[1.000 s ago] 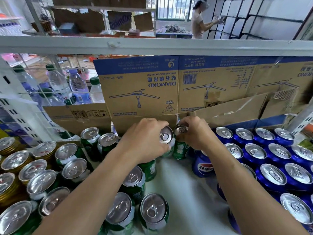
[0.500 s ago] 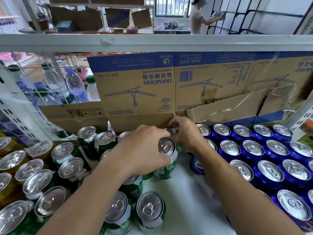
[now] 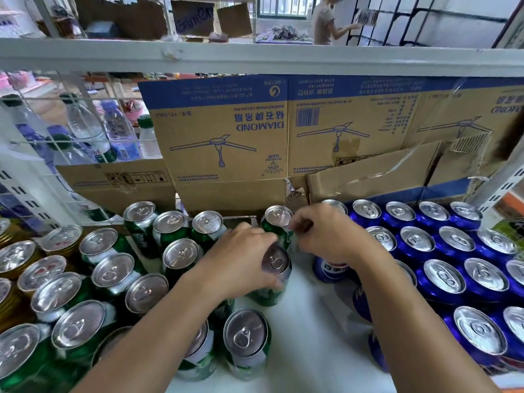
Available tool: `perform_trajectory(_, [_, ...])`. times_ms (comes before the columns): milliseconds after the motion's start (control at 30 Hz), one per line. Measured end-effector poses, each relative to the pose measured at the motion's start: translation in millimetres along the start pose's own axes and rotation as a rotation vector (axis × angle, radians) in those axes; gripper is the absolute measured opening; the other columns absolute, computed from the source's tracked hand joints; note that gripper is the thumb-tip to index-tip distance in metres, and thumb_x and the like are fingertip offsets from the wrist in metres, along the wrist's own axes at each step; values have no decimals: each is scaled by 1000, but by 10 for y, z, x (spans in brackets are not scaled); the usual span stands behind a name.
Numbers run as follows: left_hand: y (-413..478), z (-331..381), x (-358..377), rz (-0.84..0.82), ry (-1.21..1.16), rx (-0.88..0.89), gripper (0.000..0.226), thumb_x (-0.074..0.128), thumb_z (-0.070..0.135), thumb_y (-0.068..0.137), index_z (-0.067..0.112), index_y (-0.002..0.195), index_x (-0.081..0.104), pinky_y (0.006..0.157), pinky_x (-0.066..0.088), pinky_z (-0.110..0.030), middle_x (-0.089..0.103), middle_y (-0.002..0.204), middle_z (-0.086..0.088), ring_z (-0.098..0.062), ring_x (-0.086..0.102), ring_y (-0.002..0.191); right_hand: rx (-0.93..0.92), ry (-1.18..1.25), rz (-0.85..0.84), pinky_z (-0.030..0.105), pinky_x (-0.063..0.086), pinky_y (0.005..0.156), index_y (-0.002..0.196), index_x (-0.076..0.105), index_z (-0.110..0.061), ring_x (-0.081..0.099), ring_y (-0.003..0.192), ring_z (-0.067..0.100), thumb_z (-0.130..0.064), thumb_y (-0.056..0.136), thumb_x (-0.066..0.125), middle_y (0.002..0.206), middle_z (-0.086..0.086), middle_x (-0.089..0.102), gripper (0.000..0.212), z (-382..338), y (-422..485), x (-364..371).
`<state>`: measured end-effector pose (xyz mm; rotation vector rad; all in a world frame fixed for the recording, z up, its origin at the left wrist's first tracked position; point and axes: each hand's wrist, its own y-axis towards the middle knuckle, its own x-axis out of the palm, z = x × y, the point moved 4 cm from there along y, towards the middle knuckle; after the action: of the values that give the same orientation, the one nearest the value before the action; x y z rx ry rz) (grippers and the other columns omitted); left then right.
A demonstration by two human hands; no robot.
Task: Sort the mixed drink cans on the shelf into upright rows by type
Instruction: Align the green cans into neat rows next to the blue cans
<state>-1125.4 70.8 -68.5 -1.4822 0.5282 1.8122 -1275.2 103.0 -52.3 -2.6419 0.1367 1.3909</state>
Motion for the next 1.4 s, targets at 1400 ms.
perform_trajectory(1400, [-101,-476,-135,76,-43,-149,50,73,47,78,19,117,60,80,46,-33,50,108,4,-18,50,100,-2,20,178,28,49,79,123,59,-22,60,97,16,-23,69,81,111,-3,65,59,-82,-141,307])
